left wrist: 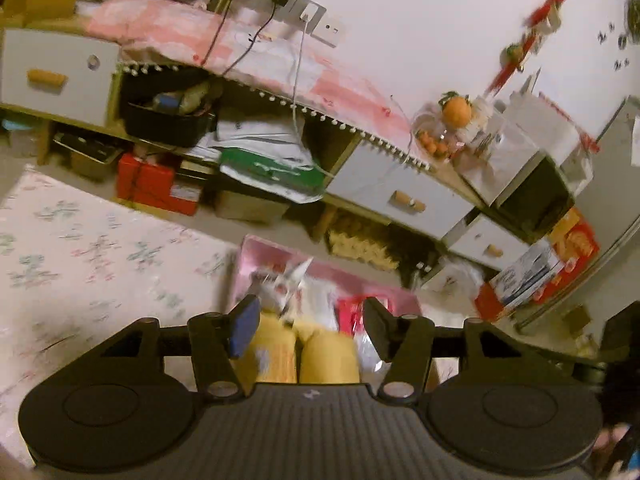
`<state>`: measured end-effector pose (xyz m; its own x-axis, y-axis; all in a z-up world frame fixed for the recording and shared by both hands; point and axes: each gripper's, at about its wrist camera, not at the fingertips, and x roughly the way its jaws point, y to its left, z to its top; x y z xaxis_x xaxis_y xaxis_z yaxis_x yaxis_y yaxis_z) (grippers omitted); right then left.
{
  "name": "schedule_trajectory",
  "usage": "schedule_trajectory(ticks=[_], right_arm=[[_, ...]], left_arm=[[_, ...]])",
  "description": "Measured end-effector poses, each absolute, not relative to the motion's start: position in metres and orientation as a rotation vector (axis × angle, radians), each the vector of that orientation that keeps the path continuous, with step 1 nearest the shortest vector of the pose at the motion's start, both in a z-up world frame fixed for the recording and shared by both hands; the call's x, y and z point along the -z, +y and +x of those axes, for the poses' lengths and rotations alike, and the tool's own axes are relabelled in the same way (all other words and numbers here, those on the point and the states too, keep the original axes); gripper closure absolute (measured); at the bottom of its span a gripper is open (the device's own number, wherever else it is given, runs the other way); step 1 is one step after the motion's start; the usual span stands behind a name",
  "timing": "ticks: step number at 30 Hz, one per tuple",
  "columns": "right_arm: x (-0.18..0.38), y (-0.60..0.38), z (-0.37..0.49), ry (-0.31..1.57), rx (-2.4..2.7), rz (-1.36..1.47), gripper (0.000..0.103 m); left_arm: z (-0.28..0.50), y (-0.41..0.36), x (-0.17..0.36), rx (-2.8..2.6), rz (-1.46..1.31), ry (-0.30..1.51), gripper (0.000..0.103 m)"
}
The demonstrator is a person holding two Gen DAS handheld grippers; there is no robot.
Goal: Organize snacks
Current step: 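Drop the white bags into the pink box with both grippers, then grasp a red wrapped snack with the left gripper while the right grasps a red spicy bag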
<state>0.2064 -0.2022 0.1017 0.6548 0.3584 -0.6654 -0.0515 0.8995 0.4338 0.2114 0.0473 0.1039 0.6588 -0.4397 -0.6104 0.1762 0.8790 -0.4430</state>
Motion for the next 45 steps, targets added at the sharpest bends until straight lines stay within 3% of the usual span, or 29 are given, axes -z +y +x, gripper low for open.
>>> schedule_trajectory(ticks=[7,15,31,40,41,45], right_arm=[[-0.125,-0.193,0.158,0.894,-0.212,0.378,0.048],[-0.125,-0.169,0.108,0.897,-0.255,0.273,0.027],[-0.093,-0.160,0.103,0.956,-0.249,0.124,0.037],[-0.081,-0.164,0.104,0.992,-0.243,0.098,0.045],[-0.079,-0.164,0.105,0.997,-0.239,0.090,0.046],[-0.070,-0.164,0.108,1.023,-0.246,0.079,0.048]], left_arm=[[0.136,0.052,-0.124,0.333,-0.297,0.766,0.025],[0.089,0.064,-0.089,0.281,-0.224,0.845,0.024],[0.108,0.089,-0.018,0.120,-0.318,1.051,0.025],[0.117,0.083,0.007,0.124,-0.276,1.093,0.055],[0.117,0.080,0.007,0.124,-0.253,1.088,0.062],[0.120,0.083,0.005,0.116,-0.271,1.092,0.067]])
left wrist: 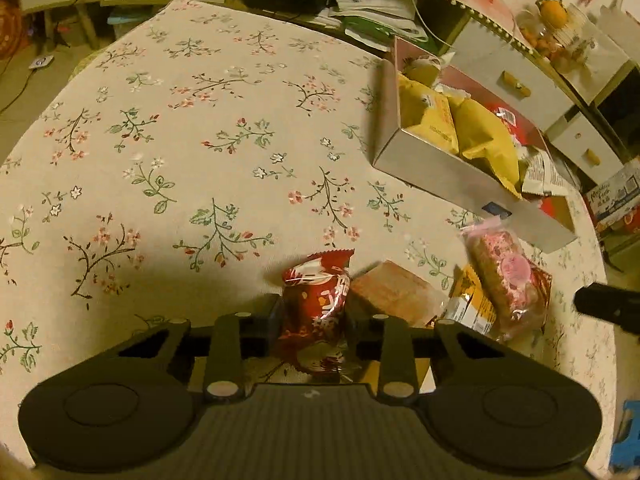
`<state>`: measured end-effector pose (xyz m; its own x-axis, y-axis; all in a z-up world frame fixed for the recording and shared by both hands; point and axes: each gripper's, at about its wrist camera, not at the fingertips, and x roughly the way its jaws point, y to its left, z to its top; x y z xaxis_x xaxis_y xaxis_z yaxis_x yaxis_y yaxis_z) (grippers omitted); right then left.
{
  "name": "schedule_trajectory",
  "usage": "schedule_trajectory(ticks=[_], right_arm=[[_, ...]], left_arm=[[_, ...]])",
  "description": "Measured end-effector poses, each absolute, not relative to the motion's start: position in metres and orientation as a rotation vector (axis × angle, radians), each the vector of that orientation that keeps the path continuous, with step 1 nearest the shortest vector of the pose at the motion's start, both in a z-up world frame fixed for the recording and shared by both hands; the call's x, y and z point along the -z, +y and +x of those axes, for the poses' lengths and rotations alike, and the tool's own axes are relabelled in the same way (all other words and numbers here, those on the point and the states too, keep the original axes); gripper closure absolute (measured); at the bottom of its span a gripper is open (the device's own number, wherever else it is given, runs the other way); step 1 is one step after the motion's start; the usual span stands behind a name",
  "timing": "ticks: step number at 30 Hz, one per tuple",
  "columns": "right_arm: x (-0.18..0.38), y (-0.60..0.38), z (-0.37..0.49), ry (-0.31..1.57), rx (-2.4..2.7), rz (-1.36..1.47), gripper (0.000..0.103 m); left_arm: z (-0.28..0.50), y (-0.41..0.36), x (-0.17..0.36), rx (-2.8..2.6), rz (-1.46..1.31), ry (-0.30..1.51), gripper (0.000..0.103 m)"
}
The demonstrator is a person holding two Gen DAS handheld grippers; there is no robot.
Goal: Organize snacks
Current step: 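Grasp a red wrapped snack with the left gripper while the right grasps a red spicy bag, then lower both red snacks into the pink box and open both grippers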
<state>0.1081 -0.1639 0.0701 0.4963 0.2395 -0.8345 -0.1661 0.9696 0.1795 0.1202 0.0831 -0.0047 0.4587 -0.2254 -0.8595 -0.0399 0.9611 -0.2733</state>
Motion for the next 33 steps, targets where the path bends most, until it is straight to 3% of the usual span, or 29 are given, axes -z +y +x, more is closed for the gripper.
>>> schedule_trajectory(ticks=[14,16,17,33], right_arm=[[-0.035,-0.179,0.131,1.086,-0.229,0.171,0.058],[-0.028,-0.171,0.133,1.093,-0.234,0.149,0.063],[-0.024,-0.166,0.135,1.099,-0.227,0.120,0.075],[-0.079,-0.185,0.112,1.022,-0.216,0.188,0.078]], left_arm=[[0.120,0.098,-0.016,0.112,-0.326,1.025,0.067],[0.120,0.098,-0.017,0.114,-0.326,1.018,0.067],[0.120,0.098,-0.017,0.114,-0.329,1.016,0.067],[0.121,0.095,-0.033,0.157,-0.355,0.955,0.067]])
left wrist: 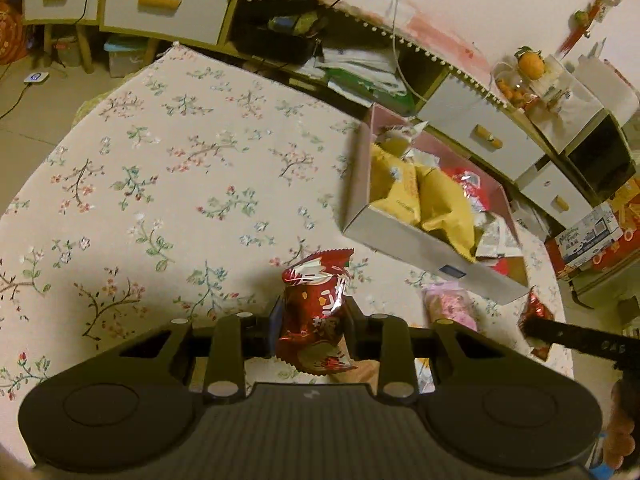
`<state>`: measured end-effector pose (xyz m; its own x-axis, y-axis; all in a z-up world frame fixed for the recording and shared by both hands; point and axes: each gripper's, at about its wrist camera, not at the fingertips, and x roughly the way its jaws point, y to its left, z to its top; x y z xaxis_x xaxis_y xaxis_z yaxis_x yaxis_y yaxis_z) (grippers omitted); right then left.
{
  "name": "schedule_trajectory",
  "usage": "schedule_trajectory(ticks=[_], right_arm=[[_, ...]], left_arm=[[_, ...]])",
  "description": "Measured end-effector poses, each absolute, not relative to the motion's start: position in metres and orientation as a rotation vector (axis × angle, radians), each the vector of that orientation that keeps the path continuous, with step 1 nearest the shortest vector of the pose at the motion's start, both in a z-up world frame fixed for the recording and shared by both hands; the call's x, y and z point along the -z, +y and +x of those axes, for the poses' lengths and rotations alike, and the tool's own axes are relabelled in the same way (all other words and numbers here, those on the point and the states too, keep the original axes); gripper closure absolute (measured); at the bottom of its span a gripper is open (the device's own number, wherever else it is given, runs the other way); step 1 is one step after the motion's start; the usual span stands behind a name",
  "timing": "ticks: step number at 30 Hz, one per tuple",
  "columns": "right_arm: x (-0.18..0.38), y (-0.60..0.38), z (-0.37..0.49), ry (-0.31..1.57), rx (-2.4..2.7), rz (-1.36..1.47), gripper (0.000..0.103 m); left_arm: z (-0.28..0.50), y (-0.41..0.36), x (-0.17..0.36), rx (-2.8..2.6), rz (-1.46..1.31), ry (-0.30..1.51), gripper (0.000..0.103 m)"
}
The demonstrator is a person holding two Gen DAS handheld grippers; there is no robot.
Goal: Organize snacks
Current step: 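Lower both red snacks into the pink box and open both grippers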
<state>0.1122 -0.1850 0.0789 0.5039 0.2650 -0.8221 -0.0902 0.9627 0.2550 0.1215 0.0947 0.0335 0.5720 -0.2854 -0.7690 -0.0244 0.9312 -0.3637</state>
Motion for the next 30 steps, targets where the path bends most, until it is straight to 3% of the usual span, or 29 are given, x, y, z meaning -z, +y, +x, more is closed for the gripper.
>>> schedule_trajectory(ticks=[30], right_arm=[[-0.074,-0.264,0.169,0.904,-0.087,0.391,0.077]], left_arm=[[0.211,-0.011,-0.070,0.395,-0.322,0.776,0.067]])
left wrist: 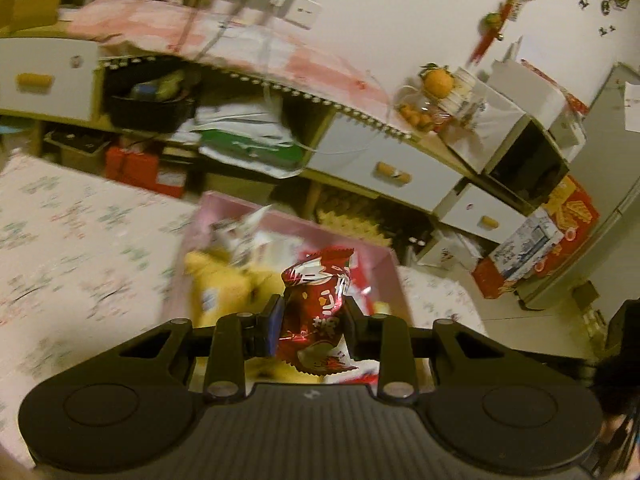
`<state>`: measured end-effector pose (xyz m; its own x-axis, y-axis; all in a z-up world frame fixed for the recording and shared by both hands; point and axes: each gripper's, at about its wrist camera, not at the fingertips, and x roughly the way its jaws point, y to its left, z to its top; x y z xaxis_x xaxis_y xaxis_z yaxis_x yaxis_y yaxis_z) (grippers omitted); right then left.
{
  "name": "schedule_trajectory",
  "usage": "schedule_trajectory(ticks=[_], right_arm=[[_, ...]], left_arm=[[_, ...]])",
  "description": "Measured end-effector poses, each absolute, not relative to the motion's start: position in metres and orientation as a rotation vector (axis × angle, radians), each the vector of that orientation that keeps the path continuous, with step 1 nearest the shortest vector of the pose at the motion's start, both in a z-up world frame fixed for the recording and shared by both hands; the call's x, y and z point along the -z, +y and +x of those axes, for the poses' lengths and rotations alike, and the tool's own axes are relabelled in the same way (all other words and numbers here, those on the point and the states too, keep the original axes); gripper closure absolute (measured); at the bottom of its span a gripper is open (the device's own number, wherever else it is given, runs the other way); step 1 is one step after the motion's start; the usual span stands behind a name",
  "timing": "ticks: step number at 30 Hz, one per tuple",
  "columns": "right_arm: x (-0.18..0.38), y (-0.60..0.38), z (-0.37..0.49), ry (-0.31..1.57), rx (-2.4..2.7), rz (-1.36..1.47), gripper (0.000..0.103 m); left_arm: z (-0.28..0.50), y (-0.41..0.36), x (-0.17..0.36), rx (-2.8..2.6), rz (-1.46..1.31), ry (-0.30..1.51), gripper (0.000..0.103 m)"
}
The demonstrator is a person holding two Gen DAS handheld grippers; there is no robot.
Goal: Organize snacks
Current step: 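Lower both red snacks into the pink box and open both grippers, then reach both grippers back to the snacks on the table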
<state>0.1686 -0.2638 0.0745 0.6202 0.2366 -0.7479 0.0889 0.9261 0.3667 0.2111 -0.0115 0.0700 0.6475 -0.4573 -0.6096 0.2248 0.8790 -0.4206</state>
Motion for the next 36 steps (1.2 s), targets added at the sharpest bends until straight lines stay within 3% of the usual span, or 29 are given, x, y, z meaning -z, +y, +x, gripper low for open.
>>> schedule_trajectory(ticks=[11,13,15,22,25,26,36], right_arm=[[-0.066,-0.251,0.206,0.819,-0.154,0.448,0.077],[-0.064,-0.249,0.212,0.821,-0.156,0.450,0.077],[-0.065,-0.249,0.215,0.813,-0.168,0.449,0.077],[-0.066,-0.249,0.226,0.770,-0.135,0.433,0.077],[-0.064,-0.249,0.231,0.721,-0.099,0.423,0.070],[-0.063,-0.249,0.232,0.720,-0.097,0.424,0.059],[-0.094,-0.256,0.207,0.754,-0.080,0.368,0.059]], left_arm=[[0.249,-0.058,-0.046,0.449,-0.315,0.810,0.066],[0.250,-0.062,-0.044,0.452,-0.321,0.807,0.060],[0.250,-0.065,-0.045,0.445,-0.305,0.803,0.047],[0.245,-0.048,-0.057,0.421,-0.344,0.802,0.047],[0.238,-0.044,-0.064,0.411,-0.311,0.794,0.047],[0.236,-0.045,-0.065,0.404,-0.288,0.789,0.047],[0.208,-0.014,-0.083,0.360,-0.251,0.814,0.047]])
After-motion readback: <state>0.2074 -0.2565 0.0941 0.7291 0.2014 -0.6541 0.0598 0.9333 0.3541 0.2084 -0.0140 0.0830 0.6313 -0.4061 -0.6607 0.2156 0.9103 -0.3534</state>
